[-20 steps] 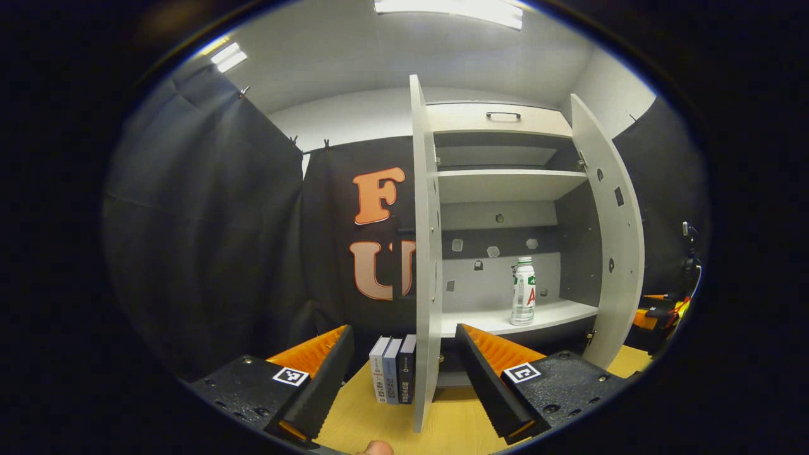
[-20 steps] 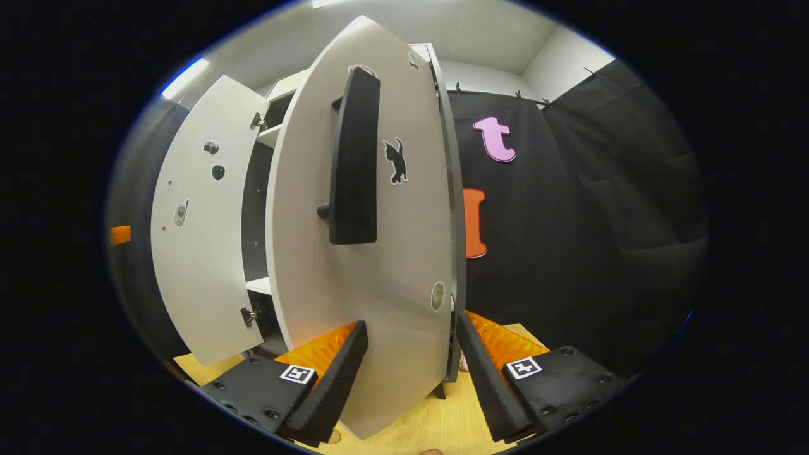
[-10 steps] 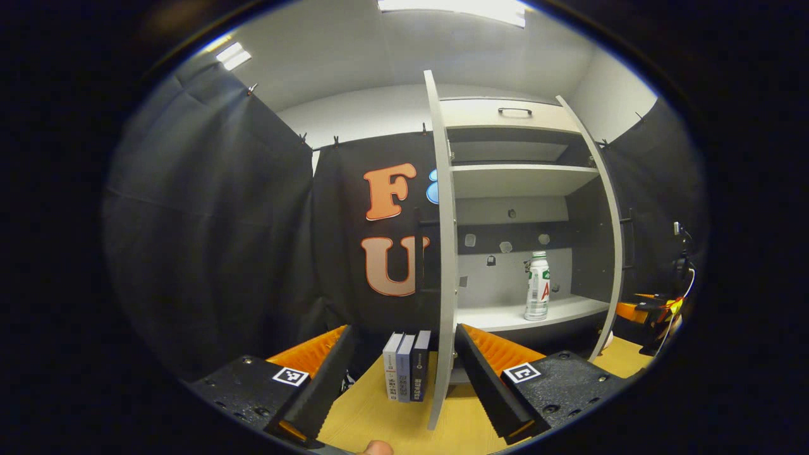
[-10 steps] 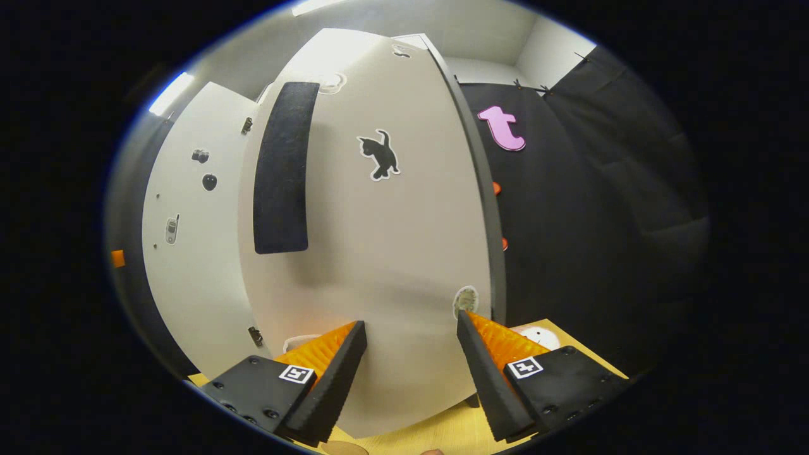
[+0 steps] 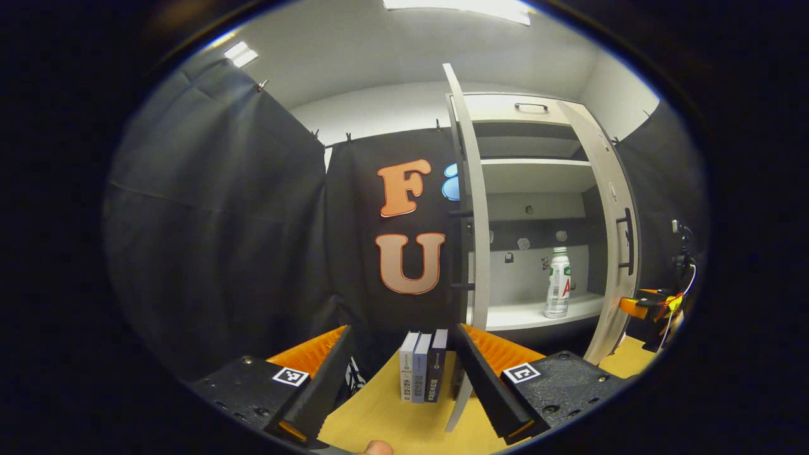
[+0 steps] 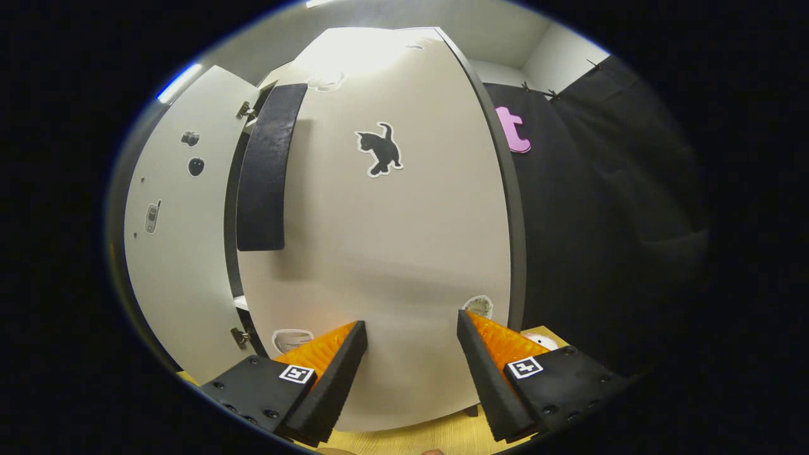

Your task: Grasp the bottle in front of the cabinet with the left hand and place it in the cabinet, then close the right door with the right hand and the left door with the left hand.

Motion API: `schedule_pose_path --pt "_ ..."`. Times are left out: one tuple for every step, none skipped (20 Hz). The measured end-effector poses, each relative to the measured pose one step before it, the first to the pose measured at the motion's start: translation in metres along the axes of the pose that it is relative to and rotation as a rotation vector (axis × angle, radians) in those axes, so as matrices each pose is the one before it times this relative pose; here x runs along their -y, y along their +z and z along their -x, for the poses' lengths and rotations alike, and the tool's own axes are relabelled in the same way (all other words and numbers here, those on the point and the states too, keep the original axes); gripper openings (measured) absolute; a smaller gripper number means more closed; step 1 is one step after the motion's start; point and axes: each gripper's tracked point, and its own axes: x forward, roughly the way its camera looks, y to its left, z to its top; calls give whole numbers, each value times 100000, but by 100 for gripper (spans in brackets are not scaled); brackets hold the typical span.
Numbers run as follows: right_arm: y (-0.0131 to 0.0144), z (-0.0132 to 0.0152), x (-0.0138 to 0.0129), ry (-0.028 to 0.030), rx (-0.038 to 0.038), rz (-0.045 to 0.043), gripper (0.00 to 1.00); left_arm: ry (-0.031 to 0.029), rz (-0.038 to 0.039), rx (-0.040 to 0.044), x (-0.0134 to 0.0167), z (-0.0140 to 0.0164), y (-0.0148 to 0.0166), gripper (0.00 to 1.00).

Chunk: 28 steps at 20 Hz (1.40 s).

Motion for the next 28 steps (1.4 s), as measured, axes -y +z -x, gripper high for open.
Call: schedule_pose_path --pt "-197 32 29 -382 -499 -21 95 -94 552 -565 -116 -308 -432 96" --pt "-120 34 -17 -219 -128 120 95 -272 438 -708 -101 -308 -522 96" --pt "-49 75 30 -98 203 304 95 -261 91 -565 -163 -430 -550 96" --pt "50 67 -17 -145 448 160 95 67 -292 -708 -174 -536 -429 96" --pt "-22 79 28 -207 115 206 95 36 -346 -564 -134 -657 -435 98" --pt "44 32 -32 -133 93 590 95 -426 89 -91 -88 -393 -335 96" --pt "44 97 40 -279 -83 724 95 -878 545 189 191 -550 -260 96" --pt "20 91 -4 -543 3 599 95 -692 387 108 135 -540 -221 96" --pt "29 380 -120 -47 276 72 95 -202 235 -308 34 -591 -380 95" --pt "308 458 -258 483 868 -159 95 -679 574 -524 213 -359 -406 94" --pt "452 774 -136 754 1060 -89 95 -1348 1020 -900 412 -312 -448 94" --pt "539 1066 -22 1072 813 449 95 -1205 1034 -1073 461 -325 -431 94" --pt "562 892 96 872 452 691 95 -1367 745 -671 475 -223 -282 94" --pt "660 814 195 799 472 454 95 -1268 562 -145 390 -124 -87 94" --pt "726 758 282 319 832 -122 95 -843 266 58 350 -128 -65 94" --pt "663 656 388 11 1270 -457 95 -658 142 183 334 -144 6 94" --pt "735 614 328 282 1219 -312 95 -471 -98 425 256 -110 0 94" --pt "567 563 373 27 995 18 95 1405 -1032 471 -148 -91 91 94" --pt "469 498 500 -491 510 266 95 882 -1019 593 -86 -95 162 93" --pt "332 497 387 -323 152 399 92 535 -253 374 87 -152 158 94" --pt "369 307 365 -198 295 323 95 242 -103 -506 130 25 -87 94" --pt "349 311 179 199 428 158 95 -250 -661 -450 269 37 -43 95" --pt "355 293 150 150 351 225 95 -536 -954 -400 437 -14 -15 94" --pt "262 357 150 -234 318 219 95 -129 -978 -196 369 104 49 94" --pt "218 392 33 220 374 126 95 -403 -677 -107 484 -31 70 93" --pt "149 413 -64 279 218 207 95 -1016 9 29 693 123 81 93" --pt "150 562 23 4 104 397 95 -1560 722 -399 773 54 -62 89" --pt "119 588 -62 251 -11 523 95 -2165 1312 -623 995 34 -56 93"
